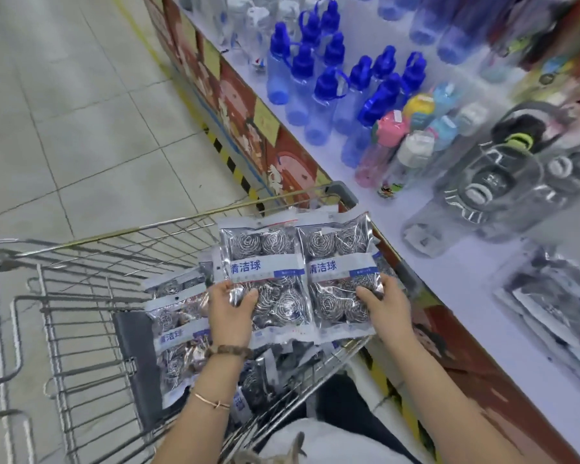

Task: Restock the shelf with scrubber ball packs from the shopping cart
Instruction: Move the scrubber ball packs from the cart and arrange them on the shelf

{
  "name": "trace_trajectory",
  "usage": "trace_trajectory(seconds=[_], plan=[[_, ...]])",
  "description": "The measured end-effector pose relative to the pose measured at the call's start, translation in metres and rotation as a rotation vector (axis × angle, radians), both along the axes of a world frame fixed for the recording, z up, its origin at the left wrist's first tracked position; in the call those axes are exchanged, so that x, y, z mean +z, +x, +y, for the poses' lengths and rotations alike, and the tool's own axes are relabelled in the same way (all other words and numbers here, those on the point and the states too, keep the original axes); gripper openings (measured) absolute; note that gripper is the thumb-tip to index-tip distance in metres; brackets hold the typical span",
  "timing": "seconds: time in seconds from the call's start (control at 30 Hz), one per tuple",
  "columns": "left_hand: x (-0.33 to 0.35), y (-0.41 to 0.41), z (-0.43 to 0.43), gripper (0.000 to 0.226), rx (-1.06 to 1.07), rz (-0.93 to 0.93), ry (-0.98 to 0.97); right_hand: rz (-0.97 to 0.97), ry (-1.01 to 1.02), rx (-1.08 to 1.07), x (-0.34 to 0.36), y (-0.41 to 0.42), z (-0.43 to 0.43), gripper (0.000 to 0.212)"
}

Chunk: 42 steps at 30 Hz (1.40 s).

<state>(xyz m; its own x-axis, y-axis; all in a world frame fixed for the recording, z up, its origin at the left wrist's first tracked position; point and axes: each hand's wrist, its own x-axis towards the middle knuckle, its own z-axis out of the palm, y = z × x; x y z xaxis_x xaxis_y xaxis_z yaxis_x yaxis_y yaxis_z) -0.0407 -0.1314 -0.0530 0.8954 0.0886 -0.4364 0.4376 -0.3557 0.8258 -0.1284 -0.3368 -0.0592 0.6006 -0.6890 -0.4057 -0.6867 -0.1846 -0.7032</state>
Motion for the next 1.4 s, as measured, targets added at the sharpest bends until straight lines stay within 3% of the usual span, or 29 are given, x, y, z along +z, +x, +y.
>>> trace_trajectory(seconds=[0.1,0.3,0.7,0.93,1.4], plan=[[0.003,-0.009,-0.035,0.048,-0.114,0.005,-0.002,-0.05,-0.033,-0.098,0.004,-0.031,-0.026,0.027],[0.008,-0.041,-0.112,0.041,-0.299,-0.022,-0.024,-0.11,-0.043,-0.299,0.014,-0.101,-0.076,0.018],[0.004,-0.142,-0.255,0.035,-0.556,-0.077,-0.031,-0.111,-0.063,-0.542,0.007,-0.26,-0.183,0.029],[-0.003,-0.191,-0.316,0.053,-0.673,-0.056,-0.032,-0.093,-0.058,-0.636,-0.001,-0.33,-0.218,0.025],[-0.014,-0.204,-0.441,0.048,-0.919,-0.063,0.013,-0.104,-0.033,-1.024,-0.015,-0.365,-0.278,0.03]])
